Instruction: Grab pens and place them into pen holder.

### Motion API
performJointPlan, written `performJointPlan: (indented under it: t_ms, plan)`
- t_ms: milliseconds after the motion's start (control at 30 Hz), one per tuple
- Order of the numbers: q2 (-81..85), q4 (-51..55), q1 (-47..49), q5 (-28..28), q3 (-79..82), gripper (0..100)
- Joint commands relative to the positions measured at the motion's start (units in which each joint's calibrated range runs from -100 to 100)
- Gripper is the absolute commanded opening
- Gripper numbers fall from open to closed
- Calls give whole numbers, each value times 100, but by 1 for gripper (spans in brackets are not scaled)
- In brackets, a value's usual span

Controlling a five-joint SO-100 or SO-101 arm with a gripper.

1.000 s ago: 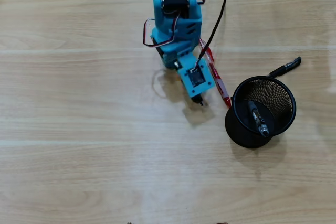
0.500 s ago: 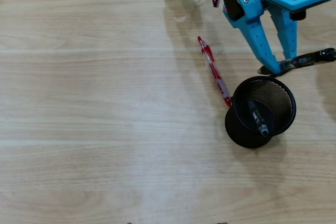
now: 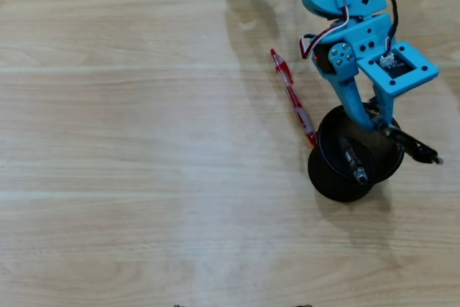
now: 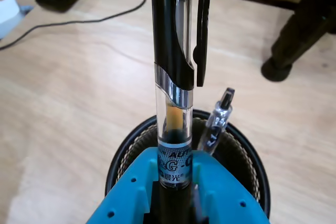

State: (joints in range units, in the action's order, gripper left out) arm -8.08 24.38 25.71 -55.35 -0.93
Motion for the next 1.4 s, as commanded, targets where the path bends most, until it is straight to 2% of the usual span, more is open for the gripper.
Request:
performJointPlan:
  t_ms: [0,233,367,567,633,700,800,900,933,967,1033,1100,1267,1367]
  plan:
    - [64,-1213,131,-231,559,2]
    - [81,-1557,139,-189,704,3]
    - [132,-1565,131,-111,704,15]
    - [157,-1548,107,-1,659,15]
    - [462,-1333,74,339,713,15]
    - [808,-388,-55,778,632,15]
    - [1214,2706,-442,1222,61,15]
    - [1265,6419,-1022,1222,-527,15]
    - [1222,7184,-1151,1165,-681,15]
    - [1163,7519,-1232,1123,-717,17]
    - [1020,7313,-1135,1123,-654,21]
    - [715,6290,-740,950,-310,23]
    - [250,4993,-248,213,740,22]
    - [-12,4082,-119,156,1365,22]
